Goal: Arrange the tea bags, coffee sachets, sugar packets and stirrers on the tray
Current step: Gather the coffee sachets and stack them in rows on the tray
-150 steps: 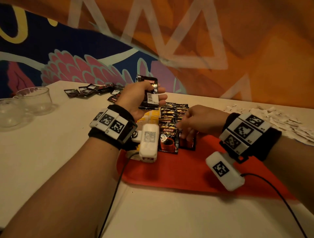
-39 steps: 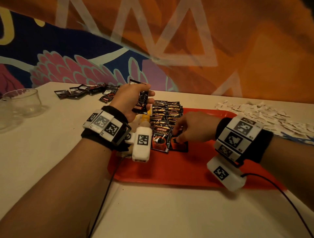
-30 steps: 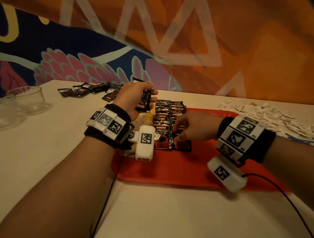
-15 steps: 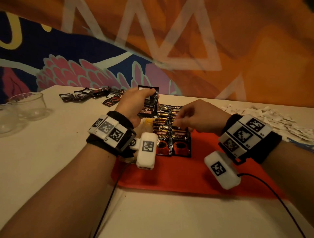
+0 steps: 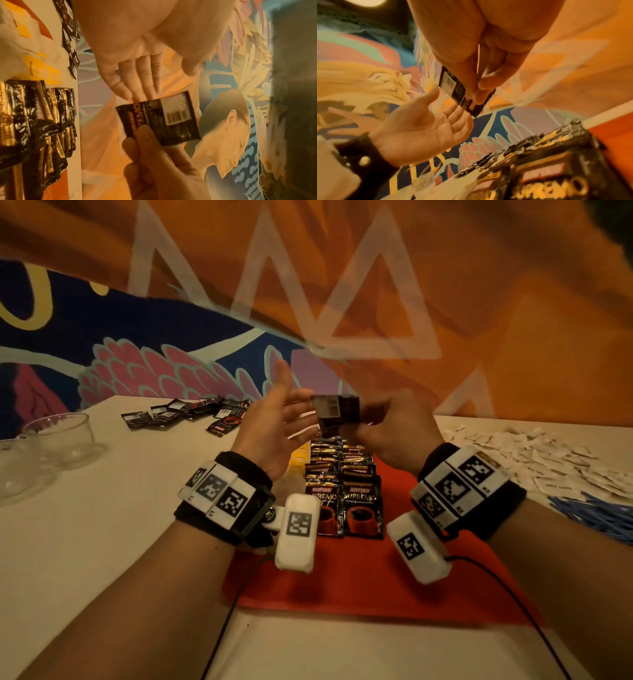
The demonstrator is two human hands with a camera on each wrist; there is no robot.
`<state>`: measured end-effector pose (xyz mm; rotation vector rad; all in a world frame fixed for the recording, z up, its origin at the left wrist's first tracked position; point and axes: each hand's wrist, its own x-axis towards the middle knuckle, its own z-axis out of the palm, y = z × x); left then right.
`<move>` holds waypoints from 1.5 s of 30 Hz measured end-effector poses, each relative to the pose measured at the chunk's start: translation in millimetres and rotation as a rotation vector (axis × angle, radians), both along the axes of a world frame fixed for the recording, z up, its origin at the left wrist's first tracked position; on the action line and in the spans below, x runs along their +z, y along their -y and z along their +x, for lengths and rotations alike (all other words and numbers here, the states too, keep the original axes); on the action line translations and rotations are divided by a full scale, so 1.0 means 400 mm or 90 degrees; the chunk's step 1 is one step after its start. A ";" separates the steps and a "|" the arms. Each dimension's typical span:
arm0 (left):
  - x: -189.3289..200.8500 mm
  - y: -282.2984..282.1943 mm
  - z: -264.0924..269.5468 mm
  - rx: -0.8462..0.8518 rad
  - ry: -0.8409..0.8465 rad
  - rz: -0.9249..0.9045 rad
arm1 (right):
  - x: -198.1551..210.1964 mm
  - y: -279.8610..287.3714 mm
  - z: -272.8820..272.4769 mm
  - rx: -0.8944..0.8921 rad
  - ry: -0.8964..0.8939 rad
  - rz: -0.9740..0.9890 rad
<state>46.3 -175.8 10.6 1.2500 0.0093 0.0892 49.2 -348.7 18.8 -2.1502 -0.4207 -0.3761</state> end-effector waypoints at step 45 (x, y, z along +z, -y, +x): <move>0.014 0.011 -0.028 -0.039 0.179 0.166 | 0.016 -0.003 -0.007 0.101 -0.011 0.156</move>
